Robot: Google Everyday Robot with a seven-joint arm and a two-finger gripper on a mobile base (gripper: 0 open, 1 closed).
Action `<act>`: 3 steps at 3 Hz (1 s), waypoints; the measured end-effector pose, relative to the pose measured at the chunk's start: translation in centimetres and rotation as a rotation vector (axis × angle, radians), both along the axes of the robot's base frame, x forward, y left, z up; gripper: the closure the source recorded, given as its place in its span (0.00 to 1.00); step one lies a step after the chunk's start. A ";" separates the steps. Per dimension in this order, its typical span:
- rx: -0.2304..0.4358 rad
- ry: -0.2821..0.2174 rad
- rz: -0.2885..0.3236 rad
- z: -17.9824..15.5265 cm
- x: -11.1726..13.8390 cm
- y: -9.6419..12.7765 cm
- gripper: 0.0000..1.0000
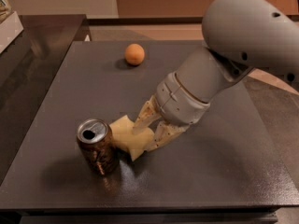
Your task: Move sponge near orange can
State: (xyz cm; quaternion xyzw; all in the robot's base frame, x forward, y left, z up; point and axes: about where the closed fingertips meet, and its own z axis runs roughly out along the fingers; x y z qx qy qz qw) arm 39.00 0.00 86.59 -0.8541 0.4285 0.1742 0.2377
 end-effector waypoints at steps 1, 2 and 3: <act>-0.001 -0.001 0.002 0.0 -0.1 0.1 0.13; -0.002 -0.003 0.004 0.1 -0.1 0.2 0.00; -0.003 -0.003 0.005 0.1 -0.1 0.2 0.00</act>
Offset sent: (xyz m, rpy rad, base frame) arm -0.0005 0.0008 0.0003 -0.0012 -0.0012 0.0018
